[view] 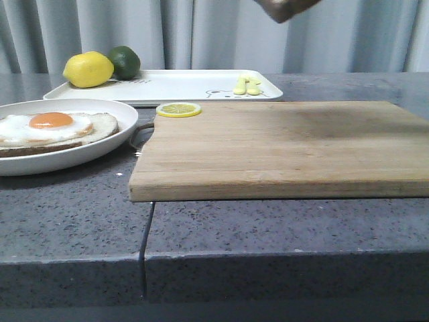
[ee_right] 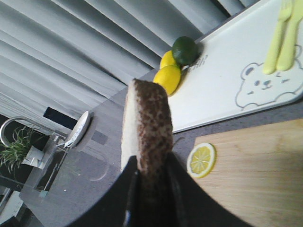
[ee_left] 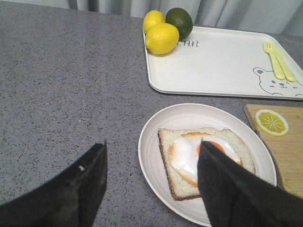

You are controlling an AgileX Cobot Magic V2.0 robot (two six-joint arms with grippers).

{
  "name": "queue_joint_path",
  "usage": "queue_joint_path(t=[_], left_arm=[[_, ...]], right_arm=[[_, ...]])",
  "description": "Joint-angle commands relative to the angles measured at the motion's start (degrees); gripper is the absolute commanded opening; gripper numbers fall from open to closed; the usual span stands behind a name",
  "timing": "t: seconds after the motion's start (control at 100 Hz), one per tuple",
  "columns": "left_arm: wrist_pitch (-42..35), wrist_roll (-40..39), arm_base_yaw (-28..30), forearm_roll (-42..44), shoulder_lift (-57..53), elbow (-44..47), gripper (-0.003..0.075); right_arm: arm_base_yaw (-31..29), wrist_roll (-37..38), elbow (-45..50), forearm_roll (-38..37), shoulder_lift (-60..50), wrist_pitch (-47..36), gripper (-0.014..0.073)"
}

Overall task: Place bread and move sandwich to tray
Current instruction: 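Lift the bread slice and carry it over the egg toast plate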

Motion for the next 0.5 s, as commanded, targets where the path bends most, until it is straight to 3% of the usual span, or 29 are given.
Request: queue_joint_path(t=[0.0,0.24,0.49], left_arm=[[-4.15,-0.06,-0.14,-0.72,0.51,-2.03,0.0385],[-4.15,-0.06,-0.14,-0.72,0.51,-2.03,0.0385],[-4.15,-0.06,-0.14,-0.72,0.51,-2.03,0.0385]], right_arm=[[5.45,-0.28,-2.73,7.05,-1.33,-4.08,-0.0055],[19.58,-2.22,-5.50,10.35,1.60,-16.86,-0.0055],[29.37,-2.16,-11.73,10.35,9.33,-22.37,-0.0055]])
